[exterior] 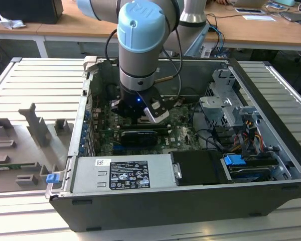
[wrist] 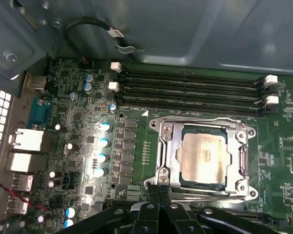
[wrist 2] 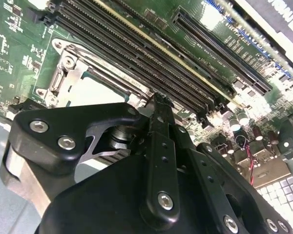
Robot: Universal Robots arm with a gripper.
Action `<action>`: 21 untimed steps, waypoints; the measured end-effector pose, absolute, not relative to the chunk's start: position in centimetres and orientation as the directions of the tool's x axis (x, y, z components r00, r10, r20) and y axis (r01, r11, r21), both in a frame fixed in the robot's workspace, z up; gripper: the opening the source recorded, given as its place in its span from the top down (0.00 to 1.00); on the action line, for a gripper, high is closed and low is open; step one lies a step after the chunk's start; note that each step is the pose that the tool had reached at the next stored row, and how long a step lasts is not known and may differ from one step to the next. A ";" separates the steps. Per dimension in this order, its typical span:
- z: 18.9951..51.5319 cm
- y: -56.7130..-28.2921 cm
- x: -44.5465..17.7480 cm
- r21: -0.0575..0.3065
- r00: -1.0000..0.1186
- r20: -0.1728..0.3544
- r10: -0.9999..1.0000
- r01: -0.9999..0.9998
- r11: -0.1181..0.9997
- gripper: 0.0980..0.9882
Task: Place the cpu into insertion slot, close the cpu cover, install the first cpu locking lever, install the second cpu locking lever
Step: 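Install the second cpu locking lever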
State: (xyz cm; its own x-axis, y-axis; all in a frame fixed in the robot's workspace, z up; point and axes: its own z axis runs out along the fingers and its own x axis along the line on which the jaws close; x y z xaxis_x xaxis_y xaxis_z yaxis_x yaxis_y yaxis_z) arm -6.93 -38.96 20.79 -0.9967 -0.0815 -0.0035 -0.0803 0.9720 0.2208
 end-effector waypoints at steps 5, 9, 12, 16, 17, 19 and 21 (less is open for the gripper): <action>20.6 -39.0 -7.0 0.229 -0.997 -0.004 -0.083 -0.081 0.970 0.99; 20.4 -39.0 -7.0 0.234 -0.996 -0.005 -0.084 -0.083 0.969 0.99; 20.1 -39.0 -7.1 0.237 -0.996 -0.005 -0.086 -0.084 0.968 0.99; 19.9 -39.0 -7.2 0.245 -0.996 -0.006 -0.088 -0.087 0.966 0.99; 19.8 -39.0 -7.2 0.247 -0.996 -0.006 -0.088 -0.087 0.965 0.99; 19.7 -39.0 -7.3 0.253 -0.996 -0.006 -0.090 -0.089 0.963 0.99; 19.8 -39.0 -7.3 0.253 -0.996 -0.006 -0.091 -0.090 0.963 0.99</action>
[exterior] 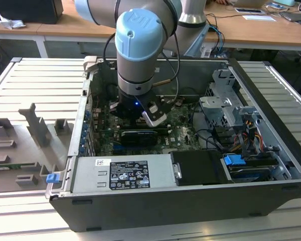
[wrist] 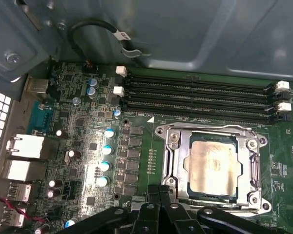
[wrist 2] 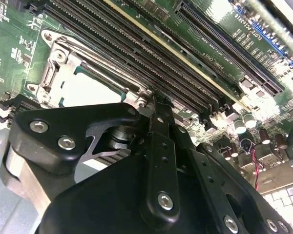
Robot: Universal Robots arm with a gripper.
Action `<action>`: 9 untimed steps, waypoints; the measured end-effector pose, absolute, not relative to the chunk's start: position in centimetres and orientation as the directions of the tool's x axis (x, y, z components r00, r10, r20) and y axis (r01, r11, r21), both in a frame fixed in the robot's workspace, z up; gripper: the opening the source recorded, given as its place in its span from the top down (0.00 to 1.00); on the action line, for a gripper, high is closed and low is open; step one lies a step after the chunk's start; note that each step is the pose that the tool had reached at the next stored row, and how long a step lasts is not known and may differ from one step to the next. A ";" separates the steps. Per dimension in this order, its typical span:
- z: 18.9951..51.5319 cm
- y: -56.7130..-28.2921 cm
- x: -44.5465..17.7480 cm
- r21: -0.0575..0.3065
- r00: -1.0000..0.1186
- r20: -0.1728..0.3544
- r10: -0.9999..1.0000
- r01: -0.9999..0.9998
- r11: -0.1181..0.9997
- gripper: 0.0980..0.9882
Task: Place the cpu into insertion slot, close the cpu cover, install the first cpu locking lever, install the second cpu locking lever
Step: 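Install the second cpu locking lever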
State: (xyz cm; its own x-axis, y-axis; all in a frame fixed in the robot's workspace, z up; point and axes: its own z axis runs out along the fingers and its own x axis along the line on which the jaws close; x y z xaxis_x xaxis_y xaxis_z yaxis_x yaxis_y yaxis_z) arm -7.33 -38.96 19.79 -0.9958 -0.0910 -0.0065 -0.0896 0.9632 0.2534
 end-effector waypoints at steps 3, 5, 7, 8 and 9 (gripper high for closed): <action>20.5 -39.0 -7.3 0.254 -0.996 -0.007 -0.091 -0.090 0.963 0.99; 20.8 -39.0 -7.3 0.253 -0.996 -0.006 -0.091 -0.089 0.963 0.99; 21.2 -39.0 -7.3 0.253 -0.996 -0.006 -0.091 -0.089 0.963 0.99; 21.3 -39.0 -7.3 0.253 -0.996 -0.006 -0.091 -0.089 0.963 0.99; 21.4 -39.0 -7.3 0.253 -0.996 -0.006 -0.091 -0.089 0.963 0.99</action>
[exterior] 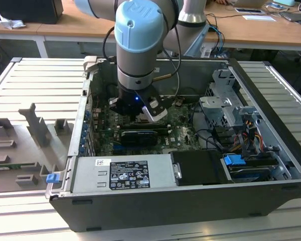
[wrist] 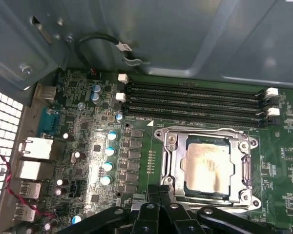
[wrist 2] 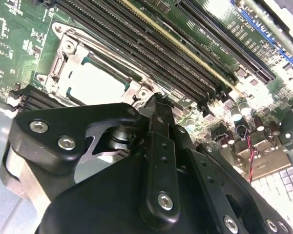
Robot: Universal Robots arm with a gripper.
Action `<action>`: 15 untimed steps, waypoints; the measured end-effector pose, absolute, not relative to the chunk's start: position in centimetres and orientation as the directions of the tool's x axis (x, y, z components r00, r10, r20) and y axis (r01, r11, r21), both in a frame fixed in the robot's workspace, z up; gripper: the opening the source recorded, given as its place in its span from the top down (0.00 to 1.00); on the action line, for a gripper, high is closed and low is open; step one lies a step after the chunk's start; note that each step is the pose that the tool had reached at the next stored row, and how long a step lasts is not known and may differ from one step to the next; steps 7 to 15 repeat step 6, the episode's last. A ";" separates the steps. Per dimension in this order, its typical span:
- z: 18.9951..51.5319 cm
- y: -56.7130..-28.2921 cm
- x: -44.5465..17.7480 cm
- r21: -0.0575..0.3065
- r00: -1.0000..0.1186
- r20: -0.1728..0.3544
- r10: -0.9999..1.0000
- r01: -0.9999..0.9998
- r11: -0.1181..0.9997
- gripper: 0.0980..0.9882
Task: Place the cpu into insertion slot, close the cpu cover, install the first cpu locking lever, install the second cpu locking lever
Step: 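Install the second cpu locking lever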
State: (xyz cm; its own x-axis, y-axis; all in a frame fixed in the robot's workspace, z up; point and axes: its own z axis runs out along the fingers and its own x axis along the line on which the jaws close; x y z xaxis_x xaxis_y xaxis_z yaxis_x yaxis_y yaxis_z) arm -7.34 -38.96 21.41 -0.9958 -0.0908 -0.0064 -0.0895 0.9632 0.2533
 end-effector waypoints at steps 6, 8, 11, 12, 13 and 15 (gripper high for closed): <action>21.6 -39.0 -7.3 0.253 -0.996 -0.006 -0.091 -0.090 0.963 0.99; 21.6 -39.0 -7.3 0.253 -0.996 -0.006 -0.091 -0.090 0.963 0.99; 21.6 -39.0 -7.3 0.253 -0.996 -0.006 -0.091 -0.090 0.963 0.99; 21.6 -39.0 -7.3 0.253 -0.996 -0.006 -0.091 -0.090 0.963 0.99; 21.6 -39.0 -7.3 0.253 -0.996 -0.006 -0.091 -0.090 0.963 0.99; 21.6 -39.0 -7.3 0.253 -0.996 -0.006 -0.091 -0.090 0.963 0.99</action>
